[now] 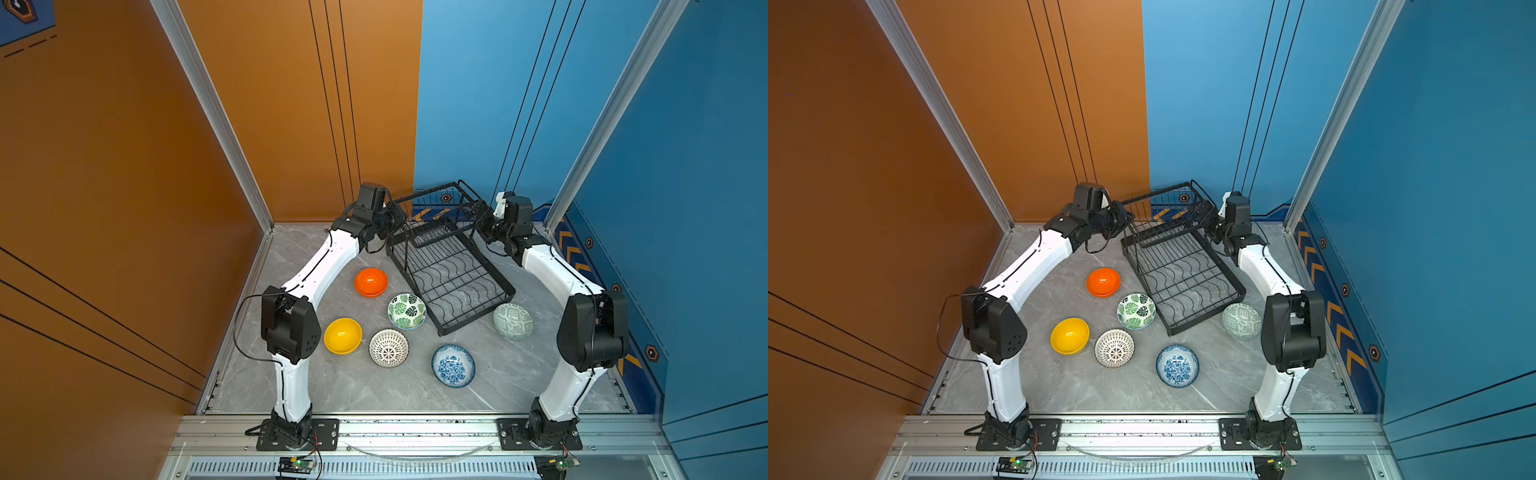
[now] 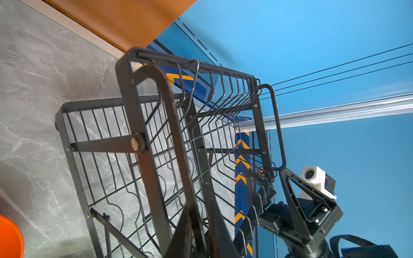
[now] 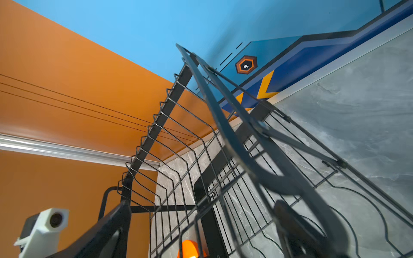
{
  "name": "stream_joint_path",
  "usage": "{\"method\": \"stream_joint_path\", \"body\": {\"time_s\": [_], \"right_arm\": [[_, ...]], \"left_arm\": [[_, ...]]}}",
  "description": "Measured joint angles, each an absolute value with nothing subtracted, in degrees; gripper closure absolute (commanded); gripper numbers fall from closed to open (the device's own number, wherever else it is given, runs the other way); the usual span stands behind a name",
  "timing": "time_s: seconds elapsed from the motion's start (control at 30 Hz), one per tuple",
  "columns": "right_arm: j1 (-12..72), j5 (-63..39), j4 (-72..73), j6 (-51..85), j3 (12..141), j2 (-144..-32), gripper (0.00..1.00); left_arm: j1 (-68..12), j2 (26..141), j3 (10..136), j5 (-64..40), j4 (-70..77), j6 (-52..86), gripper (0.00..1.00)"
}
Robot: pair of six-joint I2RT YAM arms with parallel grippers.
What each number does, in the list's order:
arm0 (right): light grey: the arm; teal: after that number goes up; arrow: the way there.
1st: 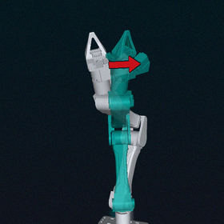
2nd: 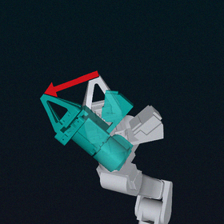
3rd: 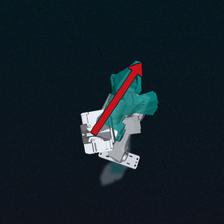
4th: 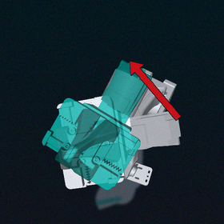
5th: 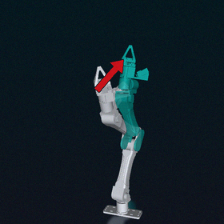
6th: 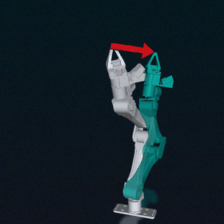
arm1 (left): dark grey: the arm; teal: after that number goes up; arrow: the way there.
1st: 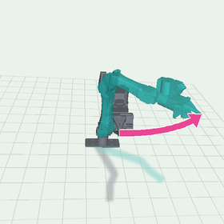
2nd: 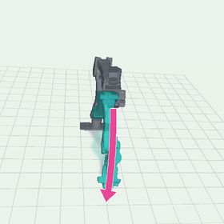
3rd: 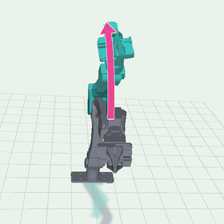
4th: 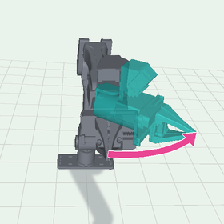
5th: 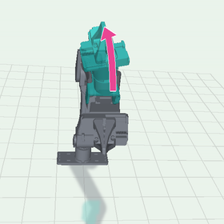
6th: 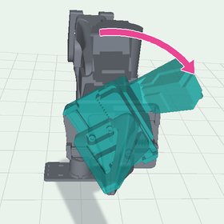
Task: Load bowls into a dish rack
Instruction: Rotate the dish rack at the top-center of the table, then pick up the bowl from the middle-right of the table.
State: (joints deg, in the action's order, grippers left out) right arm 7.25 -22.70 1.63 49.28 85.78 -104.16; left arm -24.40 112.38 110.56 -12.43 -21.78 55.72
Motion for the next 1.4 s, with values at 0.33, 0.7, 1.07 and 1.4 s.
{"method": "stream_joint_path", "body": {"time_s": [0.33,0.7,1.07,1.4], "right_arm": [[4.36,-22.24,-2.42,45.1,84.75,-99.48,0.0],[3.07,-12.99,-12.84,34.83,74.76,-84.75,0.0],[3.03,3.03,-27.94,29.39,55.72,-65.54,0.04],[-0.19,4.54,-37.63,30.52,45.65,-59.81,0.06]], "left_arm": [[-25.19,110.21,109.65,-11.57,-19.25,44.77,0.02],[-23.66,102.13,102.52,-10.24,-17.08,39.35,0.02],[-24.47,84.36,81.36,-5.91,-9.58,35.94,0.02],[-37.65,76.55,62.17,-4.47,2.48,36.01,0.02]]}}
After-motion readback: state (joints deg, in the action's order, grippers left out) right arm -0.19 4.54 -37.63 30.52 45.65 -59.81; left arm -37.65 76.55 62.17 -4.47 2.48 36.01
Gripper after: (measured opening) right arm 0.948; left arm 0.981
